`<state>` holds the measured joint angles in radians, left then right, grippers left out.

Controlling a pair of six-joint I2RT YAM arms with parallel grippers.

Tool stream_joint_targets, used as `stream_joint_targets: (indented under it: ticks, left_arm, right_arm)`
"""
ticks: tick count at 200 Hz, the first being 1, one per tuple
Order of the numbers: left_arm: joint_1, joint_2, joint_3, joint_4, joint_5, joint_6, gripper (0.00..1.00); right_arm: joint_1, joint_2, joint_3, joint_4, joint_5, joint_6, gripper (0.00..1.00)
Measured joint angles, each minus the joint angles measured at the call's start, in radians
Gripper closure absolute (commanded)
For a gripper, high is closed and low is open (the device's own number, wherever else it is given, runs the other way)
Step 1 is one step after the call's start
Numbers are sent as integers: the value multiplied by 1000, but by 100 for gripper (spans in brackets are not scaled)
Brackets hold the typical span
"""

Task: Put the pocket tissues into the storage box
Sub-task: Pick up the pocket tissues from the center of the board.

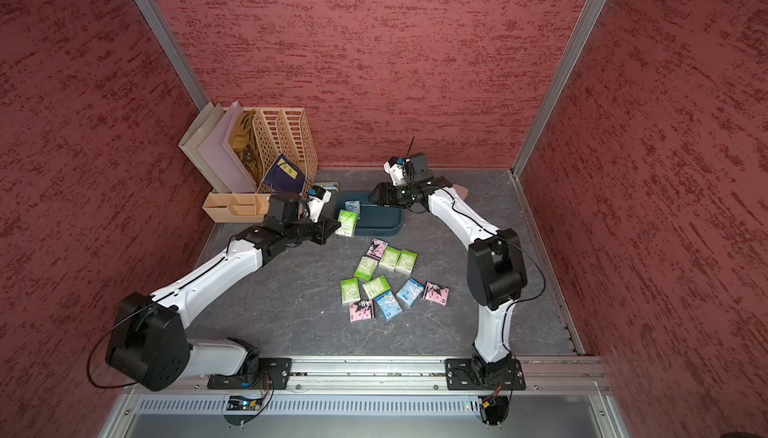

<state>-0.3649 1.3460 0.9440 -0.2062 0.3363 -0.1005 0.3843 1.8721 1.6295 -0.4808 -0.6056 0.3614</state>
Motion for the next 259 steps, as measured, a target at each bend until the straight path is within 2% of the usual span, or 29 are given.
stream_joint_targets:
  ticks: [33,100,194,237,248,255,259]
  left_arm:
    - [27,-1,-31,74,-59,-44,100]
    - [40,2,-47,192,-50,-86,100]
    - [60,-10,-76,213,-37,-94,100]
    - [62,-10,-80,223,-20,-98,100]
    - [63,-10,-80,223,-19,-98,100]
    - [63,-10,-80,223,-18,-98,100]
    - [63,-10,-80,223,-18,-98,90]
  right_arm:
    - [33,-48,19,27,-6,7,40]
    - [152,40,69,25,-2,6,39]
    - [179,108,93,69,-5,45,44]
    - [182,134,109,106,-25,75,54]
    - [183,138,109,113,-30,81,65]
    - [183,140,109,117,-34,90,75]
    - [183,141,109,120,-37,84,81]
